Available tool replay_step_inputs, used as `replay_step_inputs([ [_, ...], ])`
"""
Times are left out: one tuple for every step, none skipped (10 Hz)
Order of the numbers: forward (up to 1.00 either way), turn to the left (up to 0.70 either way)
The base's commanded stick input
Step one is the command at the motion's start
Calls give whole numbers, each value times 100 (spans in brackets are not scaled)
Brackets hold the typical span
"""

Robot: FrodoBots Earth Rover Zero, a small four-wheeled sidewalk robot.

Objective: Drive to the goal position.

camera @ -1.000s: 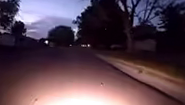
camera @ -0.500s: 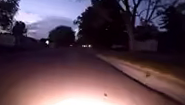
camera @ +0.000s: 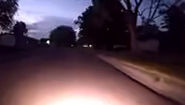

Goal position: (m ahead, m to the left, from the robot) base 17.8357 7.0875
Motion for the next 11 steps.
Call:
replay_step_inputs([
  [70,0],
  [70,0],
  [70,0],
  [70,0],
  [70,0],
  [70,0],
  [70,0],
  [70,0],
  [70,0],
  [70,0],
  [70,0],
])
